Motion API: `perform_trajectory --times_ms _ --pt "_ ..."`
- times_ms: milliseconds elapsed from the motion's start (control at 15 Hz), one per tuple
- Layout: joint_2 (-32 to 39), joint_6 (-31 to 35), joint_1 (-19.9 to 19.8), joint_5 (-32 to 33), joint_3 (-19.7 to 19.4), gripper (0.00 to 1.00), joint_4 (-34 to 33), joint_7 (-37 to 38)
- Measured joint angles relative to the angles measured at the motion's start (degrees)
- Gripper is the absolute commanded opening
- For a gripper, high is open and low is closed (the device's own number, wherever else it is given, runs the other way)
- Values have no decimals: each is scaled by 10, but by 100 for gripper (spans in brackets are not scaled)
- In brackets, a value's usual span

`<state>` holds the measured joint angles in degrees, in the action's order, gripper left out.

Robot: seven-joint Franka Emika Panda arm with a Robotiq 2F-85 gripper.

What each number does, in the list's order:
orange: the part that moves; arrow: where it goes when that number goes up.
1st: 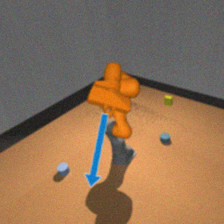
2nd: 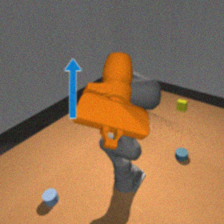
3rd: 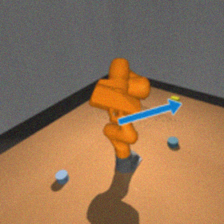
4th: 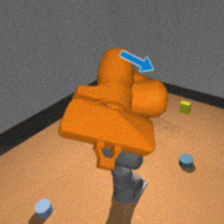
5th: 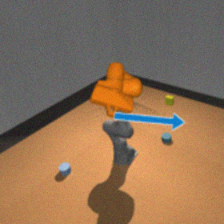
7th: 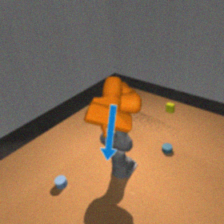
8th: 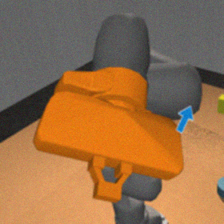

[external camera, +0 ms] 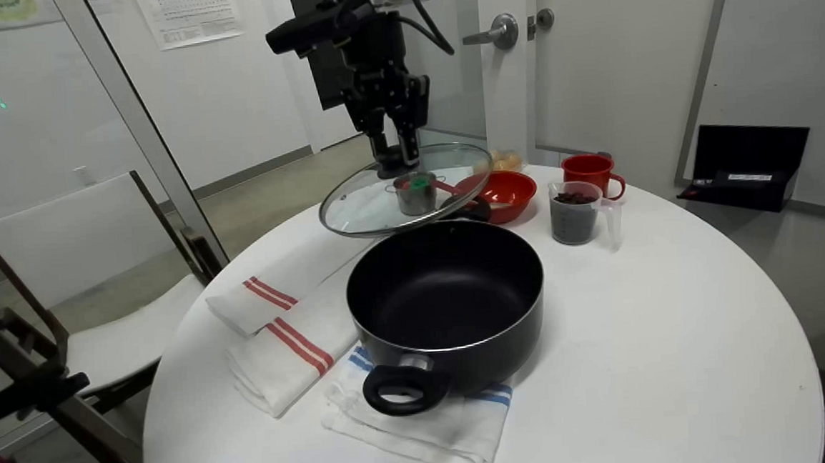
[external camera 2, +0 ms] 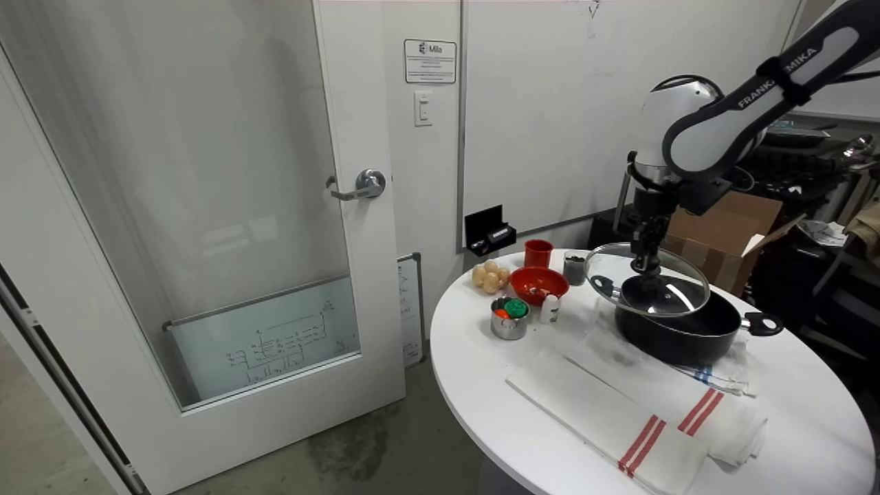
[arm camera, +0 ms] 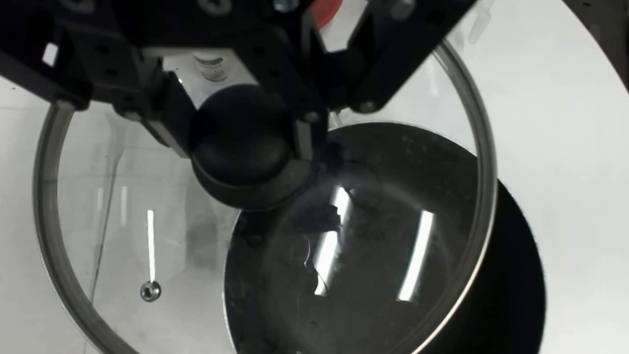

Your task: Put the glass lid on the black pot

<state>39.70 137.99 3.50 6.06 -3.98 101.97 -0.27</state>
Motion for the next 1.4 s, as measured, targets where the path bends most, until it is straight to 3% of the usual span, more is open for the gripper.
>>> perform_trajectory --times_ms 800,1400 --pt "-11 1 -84 -51 -3 26 28 10" --pt "-5 7 -100 -77 -3 26 39 10"
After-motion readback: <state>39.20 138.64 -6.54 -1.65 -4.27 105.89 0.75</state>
